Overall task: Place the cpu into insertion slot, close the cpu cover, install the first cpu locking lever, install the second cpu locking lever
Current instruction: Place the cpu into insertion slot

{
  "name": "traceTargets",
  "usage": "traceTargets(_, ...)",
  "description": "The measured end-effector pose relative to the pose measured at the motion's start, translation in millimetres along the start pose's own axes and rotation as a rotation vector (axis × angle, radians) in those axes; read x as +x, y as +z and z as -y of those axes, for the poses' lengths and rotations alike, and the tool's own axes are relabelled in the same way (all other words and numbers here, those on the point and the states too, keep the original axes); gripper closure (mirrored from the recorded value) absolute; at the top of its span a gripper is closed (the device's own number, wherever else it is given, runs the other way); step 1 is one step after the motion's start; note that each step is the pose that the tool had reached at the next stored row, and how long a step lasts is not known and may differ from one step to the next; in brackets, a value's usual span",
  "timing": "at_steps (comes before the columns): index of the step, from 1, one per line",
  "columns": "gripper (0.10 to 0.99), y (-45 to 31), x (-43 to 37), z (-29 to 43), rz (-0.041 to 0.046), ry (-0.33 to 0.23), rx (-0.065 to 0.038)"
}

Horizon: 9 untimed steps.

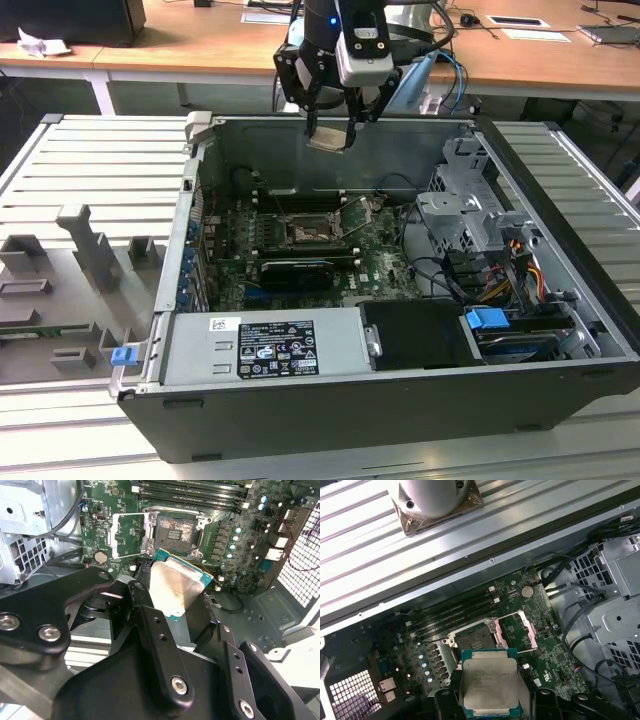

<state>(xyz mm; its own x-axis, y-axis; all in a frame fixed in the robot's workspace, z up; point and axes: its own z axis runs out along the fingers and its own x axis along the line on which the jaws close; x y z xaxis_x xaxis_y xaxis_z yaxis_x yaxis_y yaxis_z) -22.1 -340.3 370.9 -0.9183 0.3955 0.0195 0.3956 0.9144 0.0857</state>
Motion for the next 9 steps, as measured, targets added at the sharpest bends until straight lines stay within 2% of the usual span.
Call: traceTargets(9,0.561,0.5,0.0,0.0,0.0040,0.046,-0.001)
